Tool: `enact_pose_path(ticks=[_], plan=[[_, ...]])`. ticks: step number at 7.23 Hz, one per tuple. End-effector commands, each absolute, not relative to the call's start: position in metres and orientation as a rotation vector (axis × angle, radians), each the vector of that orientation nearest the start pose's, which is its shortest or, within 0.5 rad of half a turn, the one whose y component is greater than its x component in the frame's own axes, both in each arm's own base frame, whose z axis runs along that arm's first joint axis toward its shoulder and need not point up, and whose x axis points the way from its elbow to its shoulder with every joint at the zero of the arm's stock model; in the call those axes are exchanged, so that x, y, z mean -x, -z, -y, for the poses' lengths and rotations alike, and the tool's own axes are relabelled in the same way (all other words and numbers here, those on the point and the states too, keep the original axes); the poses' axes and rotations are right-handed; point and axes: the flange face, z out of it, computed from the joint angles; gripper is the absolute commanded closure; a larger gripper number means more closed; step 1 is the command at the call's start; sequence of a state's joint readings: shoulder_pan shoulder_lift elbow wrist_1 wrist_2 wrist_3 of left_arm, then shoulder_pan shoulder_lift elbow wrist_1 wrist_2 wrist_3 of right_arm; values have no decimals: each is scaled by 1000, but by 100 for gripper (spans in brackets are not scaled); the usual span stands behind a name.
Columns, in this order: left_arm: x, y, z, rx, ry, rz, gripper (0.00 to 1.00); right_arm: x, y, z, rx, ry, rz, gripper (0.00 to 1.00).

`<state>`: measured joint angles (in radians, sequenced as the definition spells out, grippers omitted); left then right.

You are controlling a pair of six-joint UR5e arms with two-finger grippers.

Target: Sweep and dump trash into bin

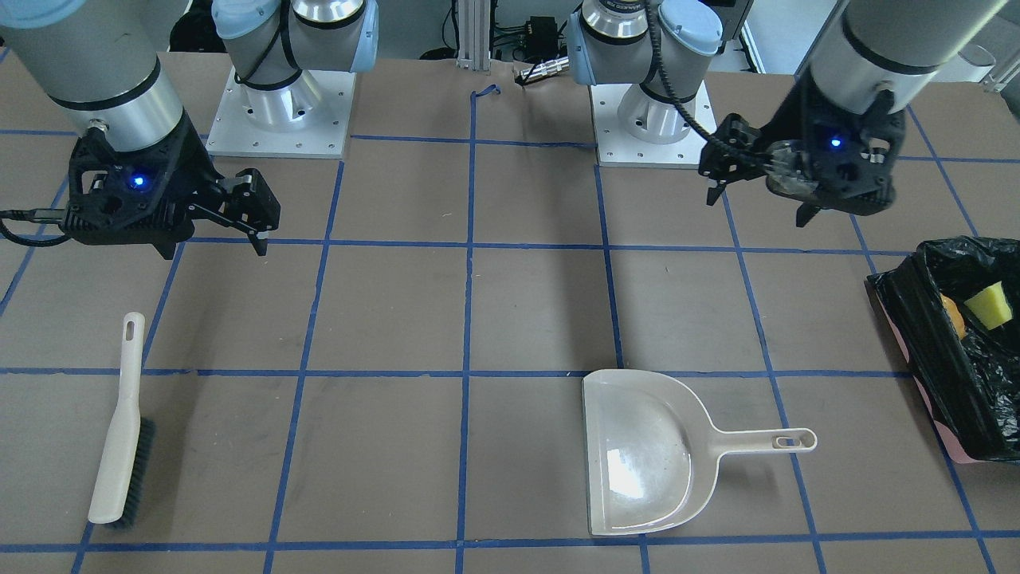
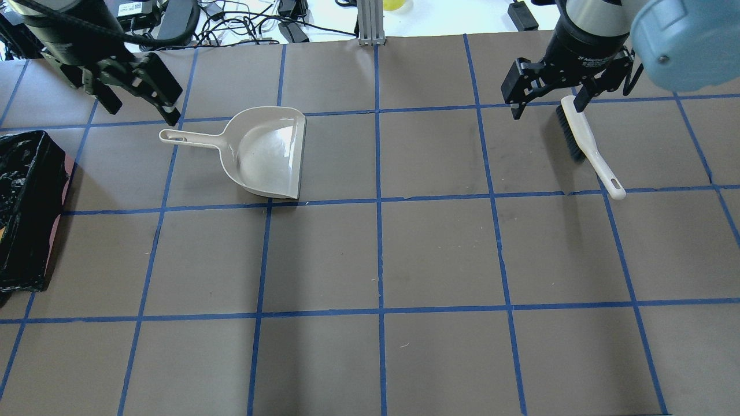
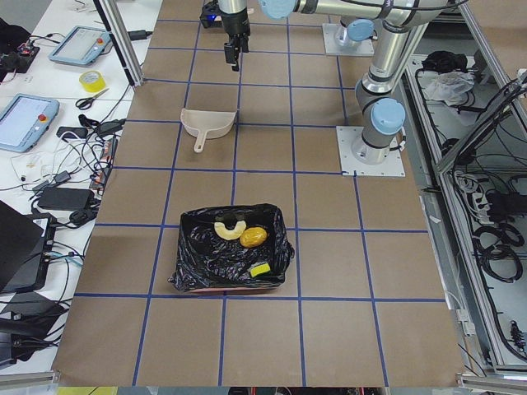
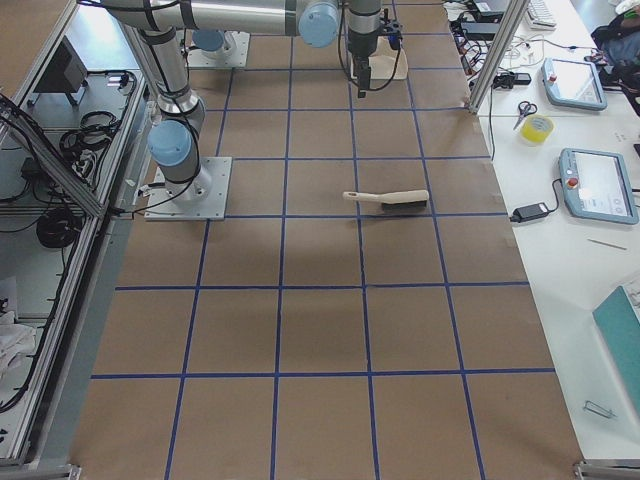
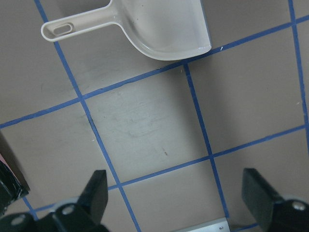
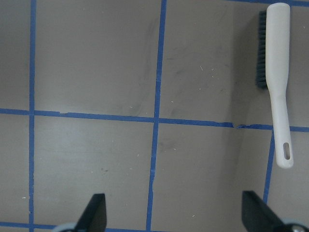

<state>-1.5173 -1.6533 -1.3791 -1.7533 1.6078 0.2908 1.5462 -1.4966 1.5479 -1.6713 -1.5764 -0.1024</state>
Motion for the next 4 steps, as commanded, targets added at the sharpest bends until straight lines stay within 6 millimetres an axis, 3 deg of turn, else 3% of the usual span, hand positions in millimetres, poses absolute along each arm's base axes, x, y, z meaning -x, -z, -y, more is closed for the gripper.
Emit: enact_pose_path(ticks=[1, 4], plan=[[145, -517, 509, -143, -82, -3090, 0, -119, -471, 531, 130, 79, -3150, 0], [145, -524, 505, -69, -14, -3096, 0, -119, -472, 532, 135, 95, -3154, 0]])
